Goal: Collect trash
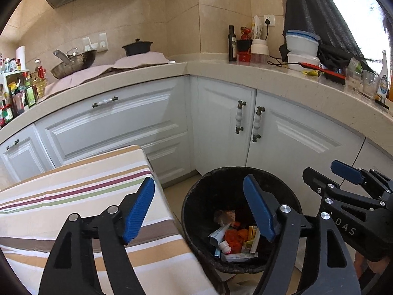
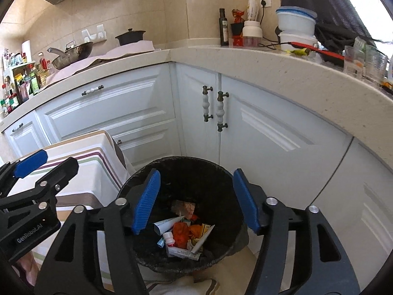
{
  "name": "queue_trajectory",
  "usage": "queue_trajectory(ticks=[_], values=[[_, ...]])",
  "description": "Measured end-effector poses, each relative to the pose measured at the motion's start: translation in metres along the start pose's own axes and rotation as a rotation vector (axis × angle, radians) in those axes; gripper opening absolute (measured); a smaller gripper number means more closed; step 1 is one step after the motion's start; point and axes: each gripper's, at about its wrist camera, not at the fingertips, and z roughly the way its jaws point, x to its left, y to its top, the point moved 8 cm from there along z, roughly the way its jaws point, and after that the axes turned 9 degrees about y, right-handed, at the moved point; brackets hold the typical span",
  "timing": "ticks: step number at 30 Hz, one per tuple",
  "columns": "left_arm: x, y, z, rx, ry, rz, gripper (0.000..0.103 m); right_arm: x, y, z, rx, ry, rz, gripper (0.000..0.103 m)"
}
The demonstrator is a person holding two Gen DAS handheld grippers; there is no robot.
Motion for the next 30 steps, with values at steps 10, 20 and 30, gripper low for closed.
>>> queue_trajectory(ticks=[10, 20, 30], values=[[0.028, -0.011, -0.030, -0.011, 0.056, -0.035, 0.080, 0.014, -0.005, -0.033, -0.023, -0.001, -0.027, 0.070], [0.046, -0.017, -0.062, -0.049, 0.104, -0.042, 0.084, 0.032, -0.007, -0.066, -0.055, 0.011, -0.056, 0.072], [0.058, -0.023, -0.081, -0.064, 0.119, -0.058, 0.084, 0.042, -0.011, -0.082, -0.069, 0.014, -0.071, 0.073]])
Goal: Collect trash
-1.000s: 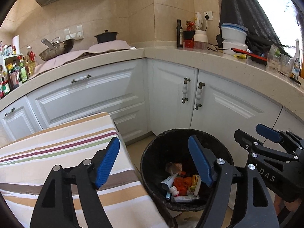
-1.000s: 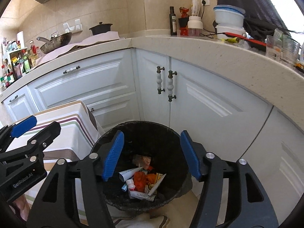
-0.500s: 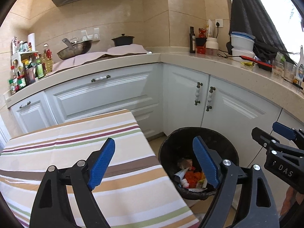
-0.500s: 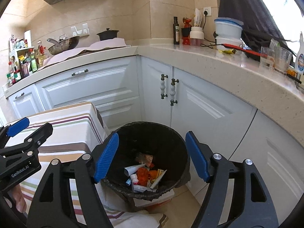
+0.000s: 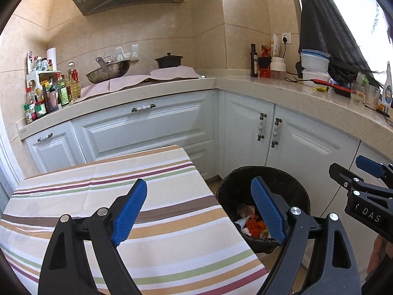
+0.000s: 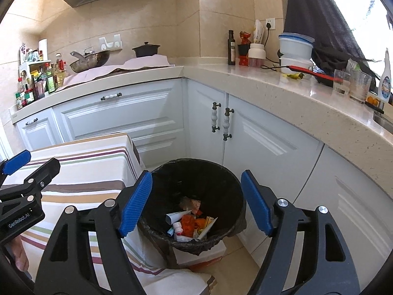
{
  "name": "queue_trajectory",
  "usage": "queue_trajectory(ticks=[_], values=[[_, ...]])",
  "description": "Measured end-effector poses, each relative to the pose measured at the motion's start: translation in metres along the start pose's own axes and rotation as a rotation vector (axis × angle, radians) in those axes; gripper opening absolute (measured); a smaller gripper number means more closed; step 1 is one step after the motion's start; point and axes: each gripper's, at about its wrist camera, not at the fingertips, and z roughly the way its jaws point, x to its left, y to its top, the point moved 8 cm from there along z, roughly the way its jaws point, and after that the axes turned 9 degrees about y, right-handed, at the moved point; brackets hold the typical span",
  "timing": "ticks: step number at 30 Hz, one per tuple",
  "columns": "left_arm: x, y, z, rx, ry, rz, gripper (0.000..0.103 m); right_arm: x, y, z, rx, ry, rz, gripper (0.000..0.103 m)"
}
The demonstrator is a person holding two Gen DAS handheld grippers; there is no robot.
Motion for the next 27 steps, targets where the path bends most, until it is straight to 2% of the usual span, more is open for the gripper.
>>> queue_trajectory(ticks=[15, 18, 27], values=[[0.013, 0.000, -0.009, -0.016, 0.003, -0.030, 0.084, 0.012, 0.003, -0.011, -0.021, 0.000, -0.021, 0.074], [0.014, 0.000, -0.011, -0.017, 0.003, -0.032, 0.084, 0.012, 0.004, -0.013, -0.026, -0.002, -0.021, 0.079], [0.017, 0.000, -0.013, -0.021, 0.004, -0.034, 0.084, 0.014, 0.004, -0.014, -0.030, -0.004, -0.023, 0.079]])
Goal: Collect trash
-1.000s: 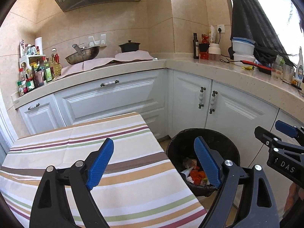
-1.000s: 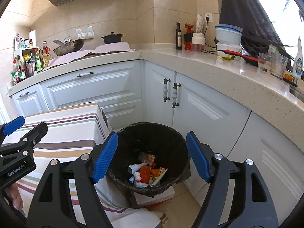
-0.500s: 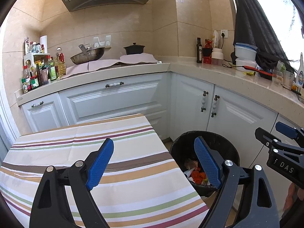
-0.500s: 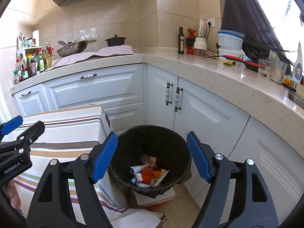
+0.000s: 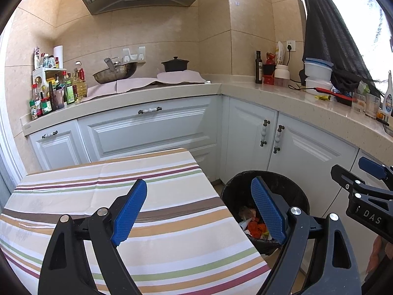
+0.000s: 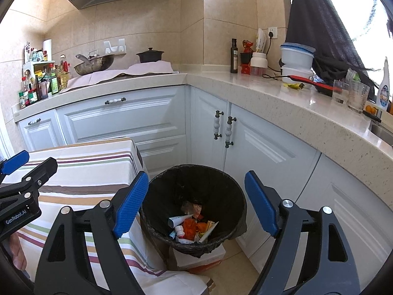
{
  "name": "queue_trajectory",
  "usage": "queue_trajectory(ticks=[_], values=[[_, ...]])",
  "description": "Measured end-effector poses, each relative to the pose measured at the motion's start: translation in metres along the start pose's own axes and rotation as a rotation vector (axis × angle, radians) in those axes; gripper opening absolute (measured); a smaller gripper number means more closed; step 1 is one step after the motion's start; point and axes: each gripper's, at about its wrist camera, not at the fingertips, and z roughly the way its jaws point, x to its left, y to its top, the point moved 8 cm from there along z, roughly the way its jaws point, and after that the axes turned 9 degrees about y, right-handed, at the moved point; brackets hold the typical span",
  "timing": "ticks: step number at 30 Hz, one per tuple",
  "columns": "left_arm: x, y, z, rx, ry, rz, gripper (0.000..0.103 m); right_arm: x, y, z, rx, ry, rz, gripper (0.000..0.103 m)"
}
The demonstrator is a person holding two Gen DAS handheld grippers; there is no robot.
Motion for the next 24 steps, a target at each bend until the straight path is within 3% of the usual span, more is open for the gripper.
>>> queue_trajectory(ticks=[24], values=[[0.0055, -0.0007, -0.0002, 0.002, 0.002, -0.005, 0.085, 0.0010, 0.0005, -0.0013, 0.004, 0.000, -0.006, 0.089]])
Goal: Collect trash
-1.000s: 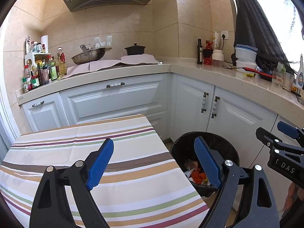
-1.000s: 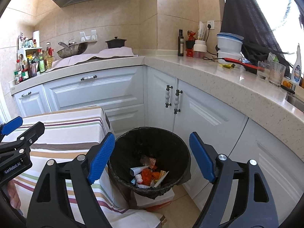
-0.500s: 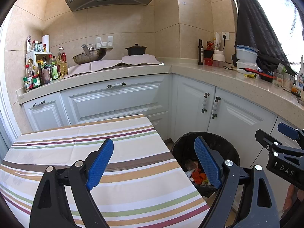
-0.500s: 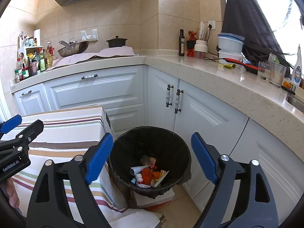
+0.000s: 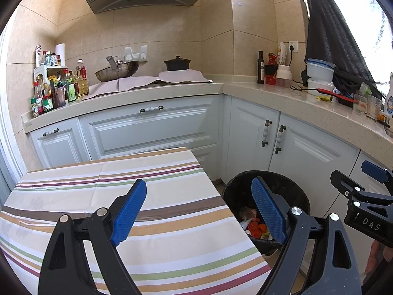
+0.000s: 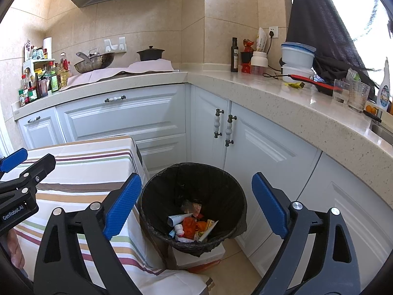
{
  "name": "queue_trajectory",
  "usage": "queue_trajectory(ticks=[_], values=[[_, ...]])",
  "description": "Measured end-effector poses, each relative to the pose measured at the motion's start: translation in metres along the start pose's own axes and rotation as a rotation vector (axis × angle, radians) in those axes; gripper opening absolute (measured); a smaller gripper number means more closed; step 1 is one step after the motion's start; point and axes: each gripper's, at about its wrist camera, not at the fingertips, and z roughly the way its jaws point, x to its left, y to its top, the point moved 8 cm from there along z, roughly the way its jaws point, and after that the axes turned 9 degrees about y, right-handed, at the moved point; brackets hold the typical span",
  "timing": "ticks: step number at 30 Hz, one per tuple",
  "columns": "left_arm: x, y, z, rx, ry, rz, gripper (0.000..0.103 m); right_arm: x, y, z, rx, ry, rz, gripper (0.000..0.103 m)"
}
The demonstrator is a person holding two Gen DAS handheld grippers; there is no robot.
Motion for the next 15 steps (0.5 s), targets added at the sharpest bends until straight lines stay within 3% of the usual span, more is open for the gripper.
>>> queue_trajectory(ticks=[15], values=[[-0.0059, 0.0002, 0.0009, 0.002, -0.011, 0.001, 0.085, -0.0007, -0.0009, 0.0015, 0.003, 0.001, 0.002, 0.090]])
